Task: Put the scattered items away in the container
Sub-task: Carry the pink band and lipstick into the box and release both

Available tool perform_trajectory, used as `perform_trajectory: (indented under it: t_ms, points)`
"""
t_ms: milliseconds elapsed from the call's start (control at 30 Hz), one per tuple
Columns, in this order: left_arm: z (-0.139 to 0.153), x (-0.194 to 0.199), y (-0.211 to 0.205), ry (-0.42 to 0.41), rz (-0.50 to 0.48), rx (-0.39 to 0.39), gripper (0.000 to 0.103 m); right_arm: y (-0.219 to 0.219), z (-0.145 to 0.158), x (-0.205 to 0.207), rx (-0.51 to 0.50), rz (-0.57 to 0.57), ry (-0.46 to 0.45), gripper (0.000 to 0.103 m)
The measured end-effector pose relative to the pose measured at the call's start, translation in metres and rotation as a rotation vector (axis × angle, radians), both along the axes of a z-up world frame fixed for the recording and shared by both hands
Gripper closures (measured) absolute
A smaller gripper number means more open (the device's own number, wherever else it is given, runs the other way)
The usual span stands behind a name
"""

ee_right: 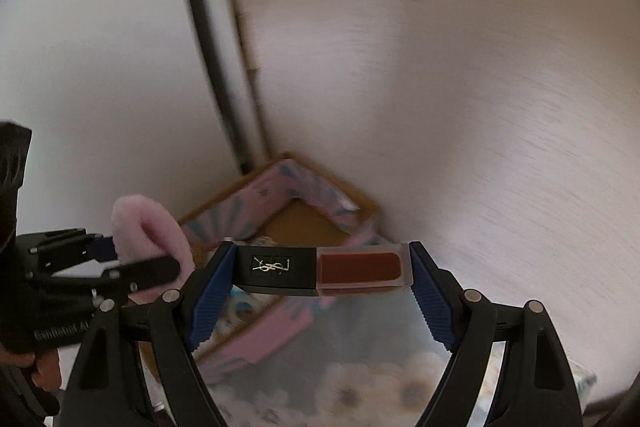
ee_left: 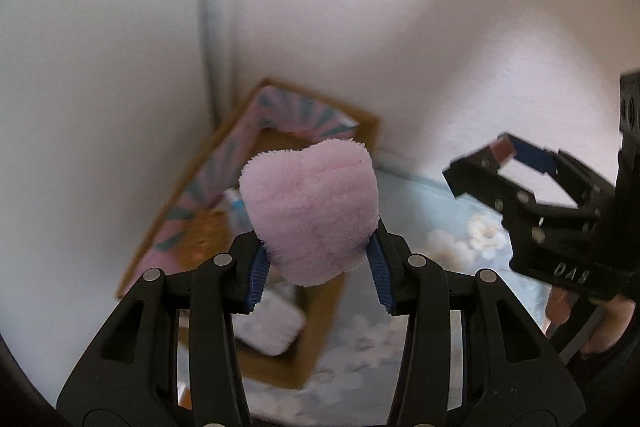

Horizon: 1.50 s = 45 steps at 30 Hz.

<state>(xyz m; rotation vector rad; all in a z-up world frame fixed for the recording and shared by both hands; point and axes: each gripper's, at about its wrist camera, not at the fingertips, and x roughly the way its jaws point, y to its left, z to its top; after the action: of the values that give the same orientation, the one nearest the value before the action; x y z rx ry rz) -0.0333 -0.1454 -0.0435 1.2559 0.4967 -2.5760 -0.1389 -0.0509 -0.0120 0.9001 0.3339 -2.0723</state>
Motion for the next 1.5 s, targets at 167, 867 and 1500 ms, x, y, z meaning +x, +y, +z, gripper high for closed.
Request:
perform_trajectory:
  t_ms: [167, 867, 1500]
  points:
    - [-0.015, 0.019, -0.023, -0.044, 0.053, -0.032, 0.063, -0.05, -0.016, 0.002, 0.03, 0.086, -0.043, 0.023]
    - [-0.065, 0.022, -0.052, -0.106, 0.012, 0.039, 0.002, -0.114, -0.063, -0.003, 0.177, 0.157, -0.17, 0.013]
    - [-0.048, 0.044, -0.042, -0.072, -0.004, -0.042, 0.0, -0.086, -0.035, 0.025, 0.179, 0.056, -0.085, 0.001]
